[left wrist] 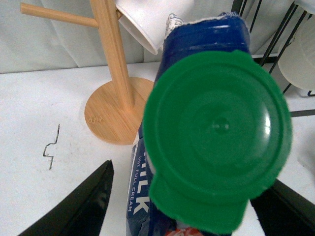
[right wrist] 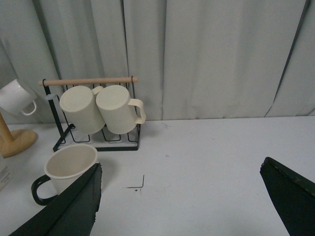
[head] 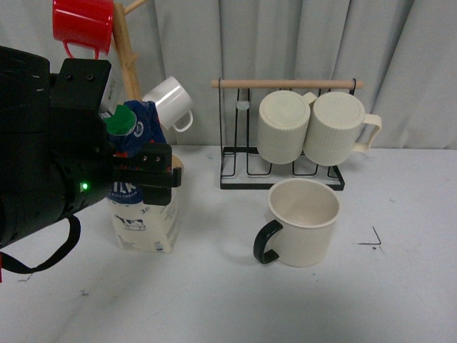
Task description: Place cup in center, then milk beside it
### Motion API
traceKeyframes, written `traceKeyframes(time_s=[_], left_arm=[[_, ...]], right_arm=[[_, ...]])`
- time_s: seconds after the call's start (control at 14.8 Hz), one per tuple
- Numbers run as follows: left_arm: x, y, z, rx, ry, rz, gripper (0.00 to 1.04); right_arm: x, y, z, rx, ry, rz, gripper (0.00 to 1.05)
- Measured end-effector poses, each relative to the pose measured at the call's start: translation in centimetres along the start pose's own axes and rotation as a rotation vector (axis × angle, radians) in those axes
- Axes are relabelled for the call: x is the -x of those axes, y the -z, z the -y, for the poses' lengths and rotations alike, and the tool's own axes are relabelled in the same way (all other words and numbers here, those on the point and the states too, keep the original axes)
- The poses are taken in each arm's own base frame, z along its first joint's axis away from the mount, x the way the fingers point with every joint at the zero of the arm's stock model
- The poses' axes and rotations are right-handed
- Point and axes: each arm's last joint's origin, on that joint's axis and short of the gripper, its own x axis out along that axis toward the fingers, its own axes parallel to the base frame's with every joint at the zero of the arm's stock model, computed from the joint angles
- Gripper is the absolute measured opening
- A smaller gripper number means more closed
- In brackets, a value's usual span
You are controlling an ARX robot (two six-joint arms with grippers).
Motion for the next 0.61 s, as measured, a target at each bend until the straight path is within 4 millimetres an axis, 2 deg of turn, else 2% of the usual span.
traceKeyframes(time_s=[0.41, 0.47, 0.61], left_arm=[[0.1, -0.6, 0.2, 0.029, -0.024, -0.002, 0.16], [0.5, -0.5, 0.3, 0.030, -0.026, -0.007, 0.08], [1.9, -0.7, 0.7, 0.026, -0.044, -0.010, 0.04]], right_arm=[[0.0, 0.0, 0.0, 0.000, 0.000, 0.000, 0.98], [0.0, 0.0, 0.0, 0.000, 0.000, 0.000, 0.98], [0.0, 0.0, 0.0, 0.000, 0.000, 0.000, 0.98]])
